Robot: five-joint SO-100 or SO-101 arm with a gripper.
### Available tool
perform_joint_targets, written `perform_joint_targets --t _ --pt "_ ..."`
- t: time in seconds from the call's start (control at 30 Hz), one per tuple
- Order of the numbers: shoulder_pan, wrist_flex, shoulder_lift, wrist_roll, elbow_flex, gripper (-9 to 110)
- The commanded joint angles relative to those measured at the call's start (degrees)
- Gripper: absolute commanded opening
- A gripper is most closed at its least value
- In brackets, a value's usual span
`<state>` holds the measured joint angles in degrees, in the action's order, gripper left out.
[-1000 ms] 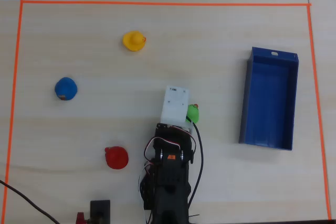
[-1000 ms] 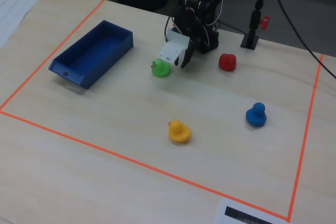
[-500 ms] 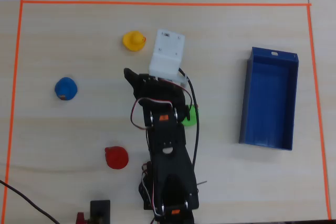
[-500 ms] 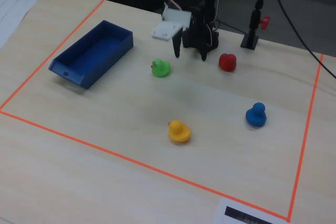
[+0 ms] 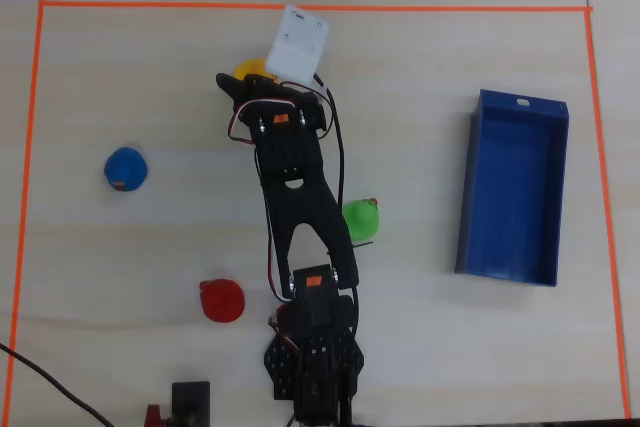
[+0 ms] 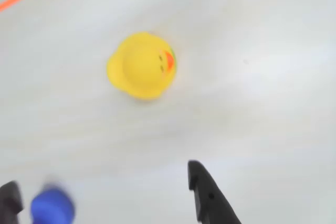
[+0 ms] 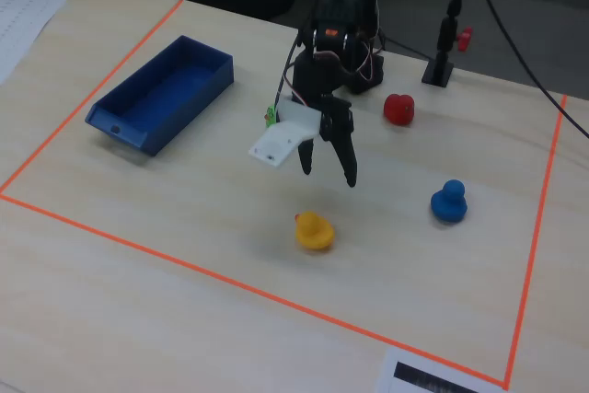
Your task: Grasp yellow duck and put it into box.
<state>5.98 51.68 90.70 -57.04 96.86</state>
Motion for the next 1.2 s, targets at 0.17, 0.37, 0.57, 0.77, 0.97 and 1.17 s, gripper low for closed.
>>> perform_joint_targets --t 0.17,0.37,0.57,0.77,0.97,1.17 --pt "0.62 -4.39 -8.26 0.97 -7.73 41" --pt "0.18 -7.21 -11.69 0.62 -8.88 41" --pt "-0.62 -9.58 -13.80 0.00 -9.84 41" --pt "-2.02 -12.39 -16.08 -1.41 -9.93 41" --pt "-3.16 -15.73 -18.19 -2.29 -9.40 41" --pt "-2.64 -17.75 -19.42 -2.11 -8.09 37"
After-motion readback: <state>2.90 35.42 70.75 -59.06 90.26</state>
